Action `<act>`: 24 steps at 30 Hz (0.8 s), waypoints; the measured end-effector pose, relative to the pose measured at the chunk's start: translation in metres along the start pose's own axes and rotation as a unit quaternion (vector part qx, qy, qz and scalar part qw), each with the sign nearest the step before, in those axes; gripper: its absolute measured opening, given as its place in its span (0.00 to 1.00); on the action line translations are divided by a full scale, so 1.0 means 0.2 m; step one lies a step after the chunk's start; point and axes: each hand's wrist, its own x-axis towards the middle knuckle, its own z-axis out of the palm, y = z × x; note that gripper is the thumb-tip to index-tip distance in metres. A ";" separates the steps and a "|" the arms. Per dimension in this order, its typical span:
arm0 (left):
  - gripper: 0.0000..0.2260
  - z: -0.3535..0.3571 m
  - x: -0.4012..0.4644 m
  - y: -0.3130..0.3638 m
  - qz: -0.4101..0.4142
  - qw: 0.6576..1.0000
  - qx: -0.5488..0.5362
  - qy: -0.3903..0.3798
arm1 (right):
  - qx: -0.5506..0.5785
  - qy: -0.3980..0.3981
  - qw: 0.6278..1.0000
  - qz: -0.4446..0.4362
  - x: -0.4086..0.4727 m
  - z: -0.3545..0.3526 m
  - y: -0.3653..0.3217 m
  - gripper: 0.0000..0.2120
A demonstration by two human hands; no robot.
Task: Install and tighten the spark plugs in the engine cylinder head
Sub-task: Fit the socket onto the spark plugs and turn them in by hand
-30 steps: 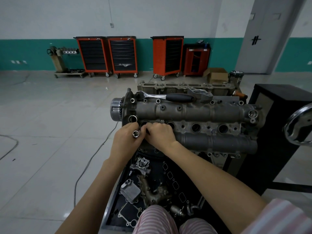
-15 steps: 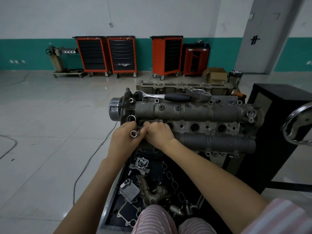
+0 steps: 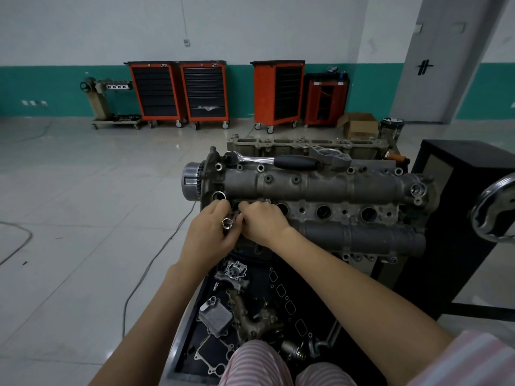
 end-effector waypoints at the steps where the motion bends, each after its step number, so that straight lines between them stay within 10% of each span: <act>1: 0.16 0.00 0.00 0.00 -0.009 1.000 -0.002 0.005 | 0.001 -0.001 1.000 0.003 0.00 0.00 0.00 0.11; 24: 0.19 0.00 0.00 0.00 -0.023 1.000 -0.018 0.000 | -0.061 0.021 0.997 0.035 0.01 0.01 -0.03 0.12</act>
